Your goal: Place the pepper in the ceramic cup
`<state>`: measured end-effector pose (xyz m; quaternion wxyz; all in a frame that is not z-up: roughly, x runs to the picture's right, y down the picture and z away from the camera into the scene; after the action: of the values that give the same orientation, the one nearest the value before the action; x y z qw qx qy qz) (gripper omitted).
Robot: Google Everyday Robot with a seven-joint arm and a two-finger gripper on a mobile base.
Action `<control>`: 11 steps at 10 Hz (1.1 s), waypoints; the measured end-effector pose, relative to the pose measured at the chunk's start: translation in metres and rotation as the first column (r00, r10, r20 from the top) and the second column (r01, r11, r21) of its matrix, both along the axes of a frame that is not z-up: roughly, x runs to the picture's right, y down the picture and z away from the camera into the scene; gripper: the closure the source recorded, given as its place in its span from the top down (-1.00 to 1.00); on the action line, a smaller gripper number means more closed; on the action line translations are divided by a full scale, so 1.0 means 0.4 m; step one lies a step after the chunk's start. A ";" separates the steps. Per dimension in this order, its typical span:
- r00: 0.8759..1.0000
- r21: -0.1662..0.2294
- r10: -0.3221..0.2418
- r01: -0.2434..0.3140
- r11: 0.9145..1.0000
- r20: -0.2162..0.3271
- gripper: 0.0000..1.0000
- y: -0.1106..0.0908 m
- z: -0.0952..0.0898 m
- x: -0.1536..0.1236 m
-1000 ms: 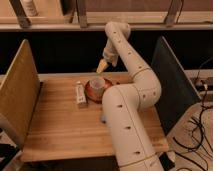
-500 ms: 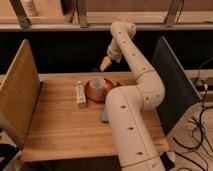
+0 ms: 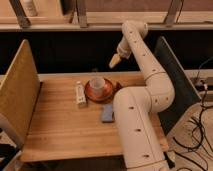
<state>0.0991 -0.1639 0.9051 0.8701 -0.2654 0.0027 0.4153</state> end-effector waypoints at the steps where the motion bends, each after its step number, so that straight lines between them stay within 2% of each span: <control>1: 0.994 -0.053 -0.107 0.108 0.993 0.016 0.60 0.027 -0.041 -0.004; 2: 0.977 -0.109 -0.212 0.213 0.971 0.026 0.60 0.051 -0.086 -0.004; 3: 0.964 -0.156 -0.263 0.267 0.951 0.047 0.60 0.082 -0.107 0.007; 4: 0.957 -0.183 -0.284 0.291 0.939 0.060 0.60 0.104 -0.111 0.015; 10: 0.957 -0.185 -0.283 0.290 0.939 0.063 0.60 0.105 -0.114 0.017; 11: 0.957 -0.196 -0.283 0.291 0.936 0.070 0.60 0.125 -0.092 0.010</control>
<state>0.1031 -0.1139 0.8682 0.8893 -0.3585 0.0665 0.2760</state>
